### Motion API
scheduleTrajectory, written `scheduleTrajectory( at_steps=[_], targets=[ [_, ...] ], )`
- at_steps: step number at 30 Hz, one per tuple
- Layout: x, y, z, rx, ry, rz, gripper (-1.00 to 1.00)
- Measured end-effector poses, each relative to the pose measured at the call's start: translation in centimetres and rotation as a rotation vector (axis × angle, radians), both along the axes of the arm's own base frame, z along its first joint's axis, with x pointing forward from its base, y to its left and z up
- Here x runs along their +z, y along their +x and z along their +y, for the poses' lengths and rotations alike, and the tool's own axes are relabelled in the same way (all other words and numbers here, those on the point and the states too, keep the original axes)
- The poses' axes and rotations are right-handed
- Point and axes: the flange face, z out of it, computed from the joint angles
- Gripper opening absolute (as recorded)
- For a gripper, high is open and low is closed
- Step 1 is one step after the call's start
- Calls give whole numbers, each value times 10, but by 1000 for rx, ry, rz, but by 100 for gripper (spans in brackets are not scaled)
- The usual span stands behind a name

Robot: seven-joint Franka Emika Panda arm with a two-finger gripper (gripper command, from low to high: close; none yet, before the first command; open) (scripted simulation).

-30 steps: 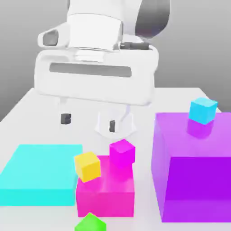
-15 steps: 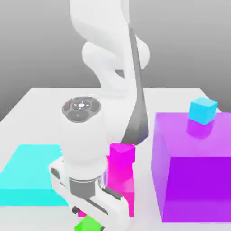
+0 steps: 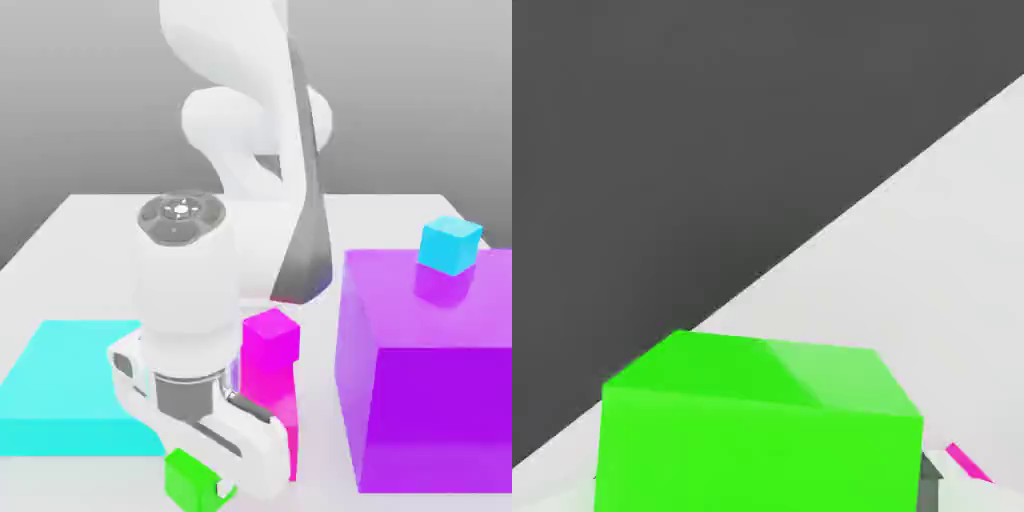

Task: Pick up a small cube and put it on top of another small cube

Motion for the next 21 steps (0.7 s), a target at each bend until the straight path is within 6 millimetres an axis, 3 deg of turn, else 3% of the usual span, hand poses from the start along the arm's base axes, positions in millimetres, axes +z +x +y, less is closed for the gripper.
scheduleTrajectory(
  at_steps=[11,21],
  targets=[
    [83,-76,39,103,-12,4,-100],
    [121,-160,65,195,8,0,-100]
  ],
)
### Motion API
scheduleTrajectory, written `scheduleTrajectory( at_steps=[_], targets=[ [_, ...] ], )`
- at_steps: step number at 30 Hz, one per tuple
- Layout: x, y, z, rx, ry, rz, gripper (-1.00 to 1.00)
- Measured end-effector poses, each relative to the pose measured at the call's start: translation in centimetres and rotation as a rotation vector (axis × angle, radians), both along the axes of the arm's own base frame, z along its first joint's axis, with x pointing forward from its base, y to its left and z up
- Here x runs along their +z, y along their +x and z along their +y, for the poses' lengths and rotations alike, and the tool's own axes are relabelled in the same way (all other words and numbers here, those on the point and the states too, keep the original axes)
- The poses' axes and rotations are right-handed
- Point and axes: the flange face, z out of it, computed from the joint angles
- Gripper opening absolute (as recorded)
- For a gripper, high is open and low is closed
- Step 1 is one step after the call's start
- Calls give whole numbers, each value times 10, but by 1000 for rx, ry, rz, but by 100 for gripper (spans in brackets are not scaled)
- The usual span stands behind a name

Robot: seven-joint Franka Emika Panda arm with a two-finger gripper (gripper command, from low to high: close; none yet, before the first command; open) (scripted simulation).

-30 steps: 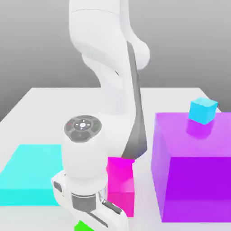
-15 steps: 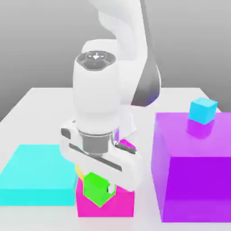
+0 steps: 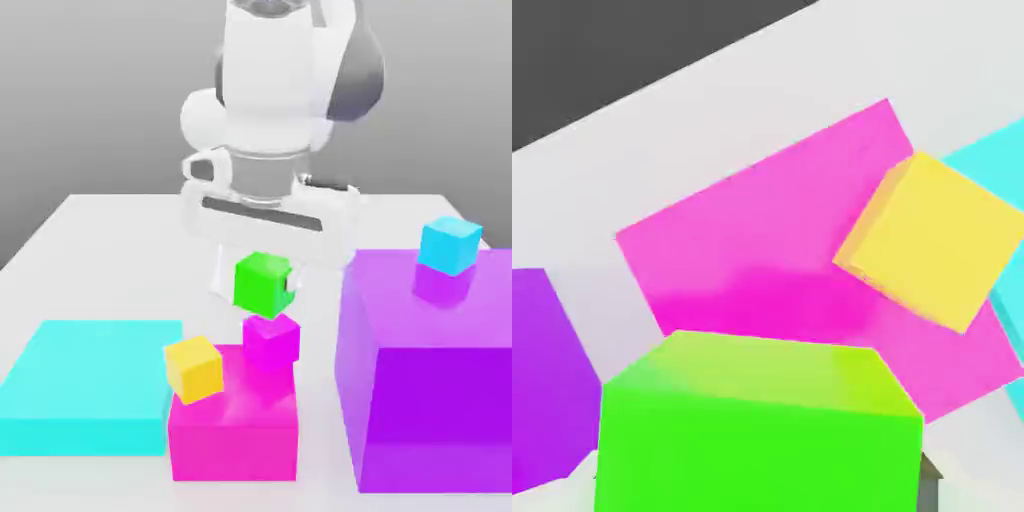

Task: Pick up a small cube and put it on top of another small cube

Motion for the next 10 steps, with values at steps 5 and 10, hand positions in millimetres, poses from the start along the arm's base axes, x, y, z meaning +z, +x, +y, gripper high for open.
scheduleTrajectory(
  at_steps=[5,10],
  targets=[
    [-39,-9,3,13,4,-1,-100],
    [-59,-11,3,13,3,-1,100]
  ],
)
